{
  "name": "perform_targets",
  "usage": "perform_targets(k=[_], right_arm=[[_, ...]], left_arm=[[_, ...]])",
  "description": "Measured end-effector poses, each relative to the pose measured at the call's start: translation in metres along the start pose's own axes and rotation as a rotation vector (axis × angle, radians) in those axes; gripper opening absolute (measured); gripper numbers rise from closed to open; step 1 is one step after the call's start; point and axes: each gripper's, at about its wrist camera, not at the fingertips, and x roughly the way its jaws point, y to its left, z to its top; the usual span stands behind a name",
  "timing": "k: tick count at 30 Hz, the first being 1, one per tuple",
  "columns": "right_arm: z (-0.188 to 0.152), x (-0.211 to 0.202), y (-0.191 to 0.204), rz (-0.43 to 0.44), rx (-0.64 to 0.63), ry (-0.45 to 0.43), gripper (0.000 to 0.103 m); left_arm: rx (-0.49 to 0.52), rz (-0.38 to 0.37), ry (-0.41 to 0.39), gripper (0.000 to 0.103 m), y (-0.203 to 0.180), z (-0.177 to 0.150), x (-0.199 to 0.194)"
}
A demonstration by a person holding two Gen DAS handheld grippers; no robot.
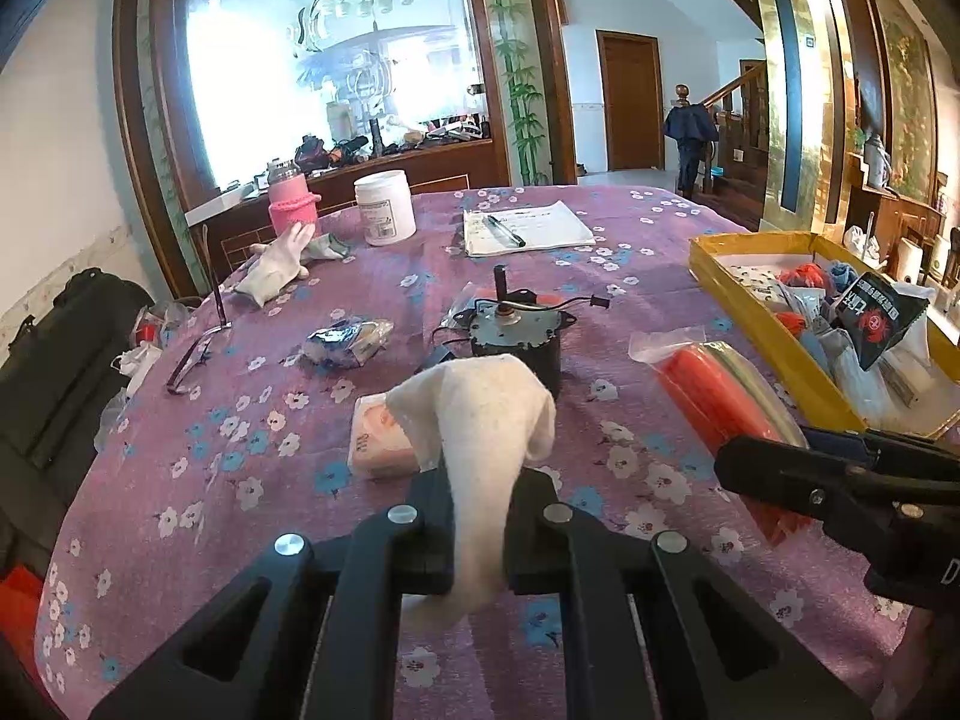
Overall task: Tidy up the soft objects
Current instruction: 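Carry the sponge pack and white towel with both grippers over the tray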
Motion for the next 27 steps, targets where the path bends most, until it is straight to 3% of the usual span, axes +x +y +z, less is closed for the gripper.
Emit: perform_targets(k=[11, 20, 27], right_arm=[[0.003, -0.029, -0.013, -0.008, 0.030, -0.065, 0.043], [0.014, -0.081, -0.043, -0.062, 0.091, -0.185, 0.043], [0.017, -0.115, -0.083, -0.176, 0.180, -0.251, 0.043]], left_arm=[[0.038, -0.040, -0.016, 0.010, -0.023, 0.014, -0.010], [0.062, -0.144, -0.020, 0.011, -0.062, 0.044, -0.015], [0.109, -0.263, -0.007, 0.011, -0.118, 0.057, -0.011]])
